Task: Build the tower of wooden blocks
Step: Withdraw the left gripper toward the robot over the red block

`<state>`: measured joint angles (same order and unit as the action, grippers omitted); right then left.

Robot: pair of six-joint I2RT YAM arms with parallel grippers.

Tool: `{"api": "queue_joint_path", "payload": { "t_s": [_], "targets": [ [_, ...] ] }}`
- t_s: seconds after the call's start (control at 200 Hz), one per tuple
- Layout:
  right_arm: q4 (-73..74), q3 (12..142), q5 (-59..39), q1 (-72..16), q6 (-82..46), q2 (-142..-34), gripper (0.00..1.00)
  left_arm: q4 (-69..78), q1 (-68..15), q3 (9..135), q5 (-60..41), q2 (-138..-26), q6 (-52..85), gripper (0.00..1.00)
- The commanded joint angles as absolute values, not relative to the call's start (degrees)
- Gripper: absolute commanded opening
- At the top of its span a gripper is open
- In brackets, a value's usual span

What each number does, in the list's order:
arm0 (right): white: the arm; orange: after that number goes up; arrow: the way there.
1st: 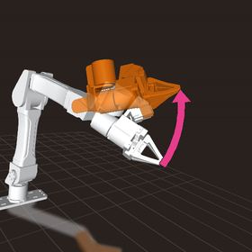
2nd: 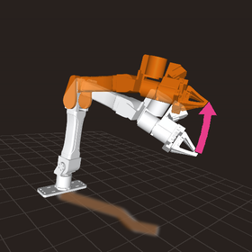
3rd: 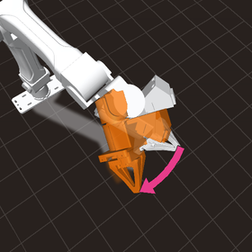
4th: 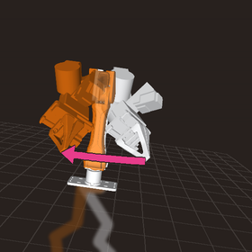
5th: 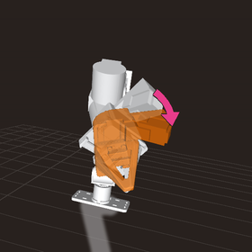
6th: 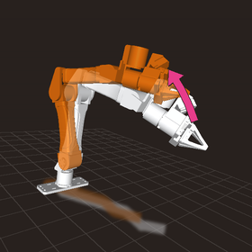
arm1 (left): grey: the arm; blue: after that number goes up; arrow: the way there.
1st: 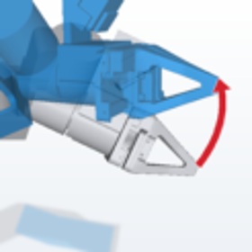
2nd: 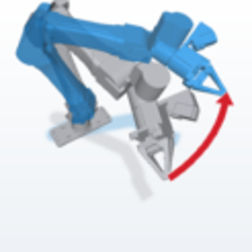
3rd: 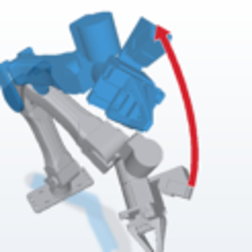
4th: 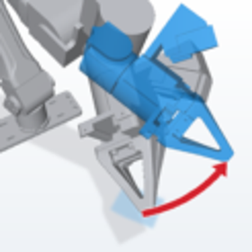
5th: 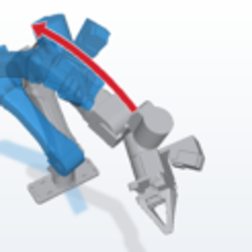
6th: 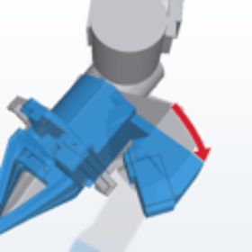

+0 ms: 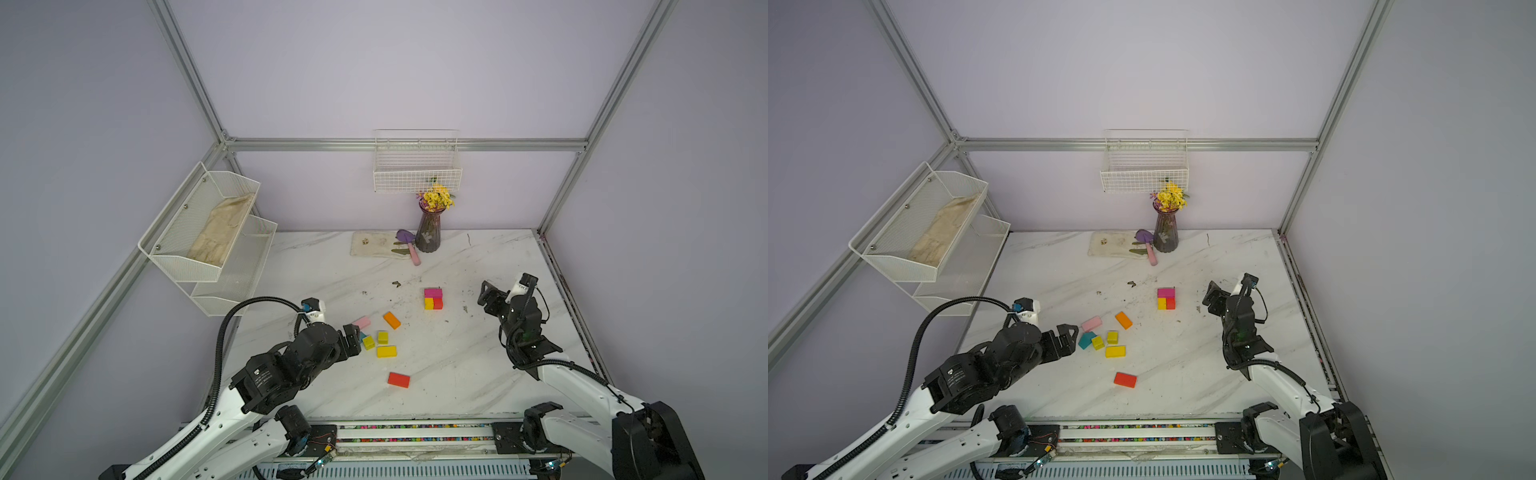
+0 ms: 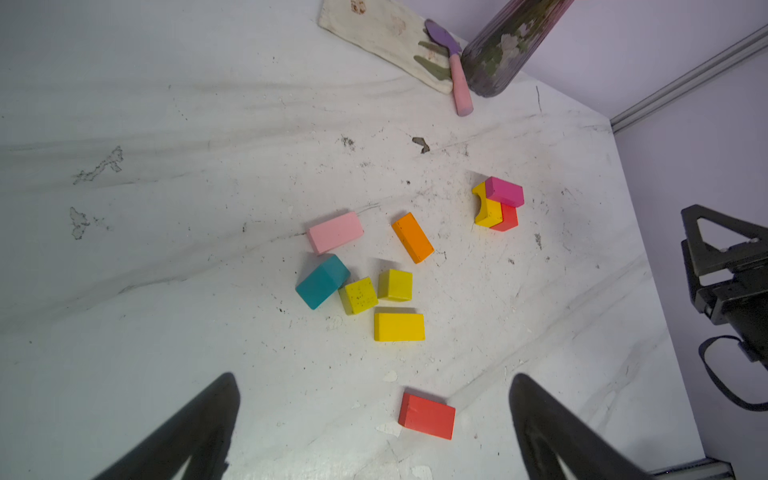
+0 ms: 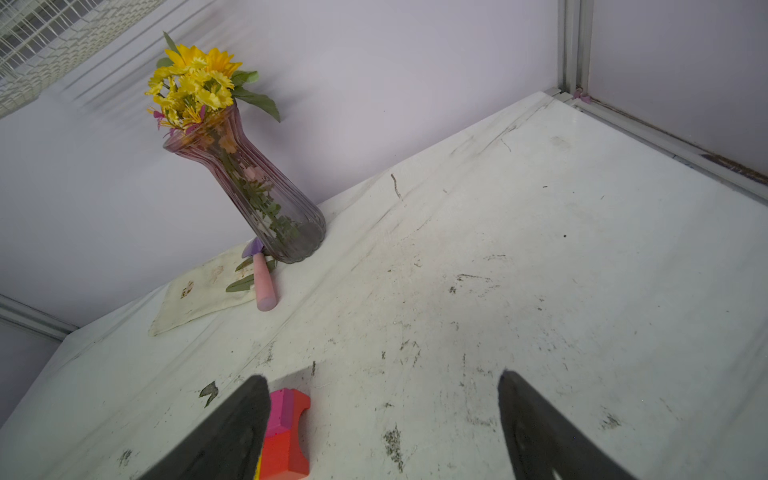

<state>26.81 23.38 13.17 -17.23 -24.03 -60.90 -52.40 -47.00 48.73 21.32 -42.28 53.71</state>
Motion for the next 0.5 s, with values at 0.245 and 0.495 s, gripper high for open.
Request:
{"api": "queue_joint_path", "payload": {
  "t_s": [0.245, 0.495],
  "targets": [
    [29.3, 22.9, 10.0, -17.0, -22.6, -60.9, 0.9, -49.5, -63.8, 48.0, 19.1, -63.9, 60.3, 0.89],
    [29.5, 23.2, 8.7, -17.1, -22.6, -62.0, 0.91, -42.0, -68.8, 48.4, 17.1, -73.1, 62.2, 0.87]
  ]
}}
